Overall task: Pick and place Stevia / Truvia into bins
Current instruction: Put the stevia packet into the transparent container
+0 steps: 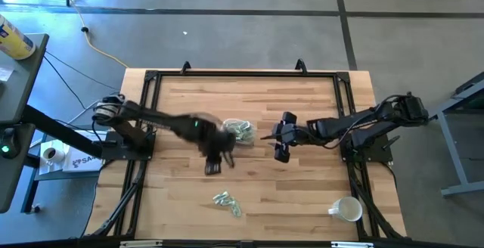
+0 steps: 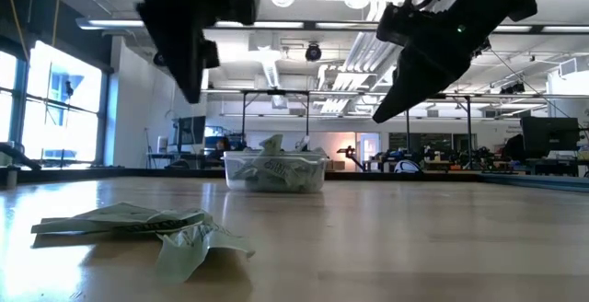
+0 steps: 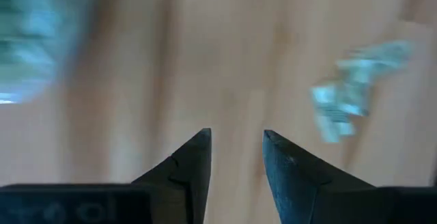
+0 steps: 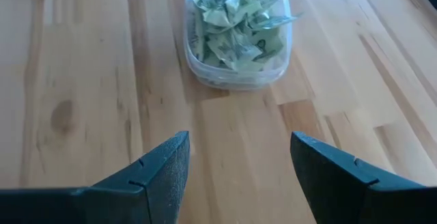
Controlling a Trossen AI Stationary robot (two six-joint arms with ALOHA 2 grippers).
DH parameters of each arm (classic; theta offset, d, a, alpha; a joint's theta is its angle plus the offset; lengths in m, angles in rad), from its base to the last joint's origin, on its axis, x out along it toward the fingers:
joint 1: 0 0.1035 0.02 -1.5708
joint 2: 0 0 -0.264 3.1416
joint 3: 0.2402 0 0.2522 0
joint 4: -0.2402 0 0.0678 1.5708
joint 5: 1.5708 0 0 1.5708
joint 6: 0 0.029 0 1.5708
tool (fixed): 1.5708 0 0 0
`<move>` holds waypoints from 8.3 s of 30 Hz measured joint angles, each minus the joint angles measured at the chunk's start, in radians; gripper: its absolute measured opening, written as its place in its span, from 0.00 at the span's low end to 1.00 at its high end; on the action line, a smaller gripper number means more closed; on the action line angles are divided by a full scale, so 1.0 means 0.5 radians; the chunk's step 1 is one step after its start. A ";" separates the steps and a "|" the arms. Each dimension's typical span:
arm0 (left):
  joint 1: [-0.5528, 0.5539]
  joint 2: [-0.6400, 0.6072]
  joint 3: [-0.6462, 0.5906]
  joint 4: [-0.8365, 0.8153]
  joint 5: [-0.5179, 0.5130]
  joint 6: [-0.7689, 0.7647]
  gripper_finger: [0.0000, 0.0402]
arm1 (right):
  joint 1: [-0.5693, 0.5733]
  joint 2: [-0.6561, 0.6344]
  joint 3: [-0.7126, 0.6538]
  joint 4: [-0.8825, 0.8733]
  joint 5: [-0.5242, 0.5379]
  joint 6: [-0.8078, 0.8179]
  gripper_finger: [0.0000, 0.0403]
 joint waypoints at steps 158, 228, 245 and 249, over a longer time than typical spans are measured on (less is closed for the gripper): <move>-0.769 0.549 -0.303 1.272 -0.430 -0.471 0.50 | 0.368 0.485 0.196 0.215 -0.134 -0.136 0.61; 0.668 0.077 -0.140 0.799 -0.118 0.647 0.43 | -0.181 0.220 0.197 0.092 0.188 0.071 0.61; 0.301 -0.002 -0.141 0.972 -0.218 -0.174 0.41 | -0.107 0.220 0.197 0.090 -0.034 0.018 0.61; 0.105 -0.020 -0.034 0.962 -0.461 -0.580 0.41 | 0.025 0.213 0.196 0.086 -0.173 0.004 0.61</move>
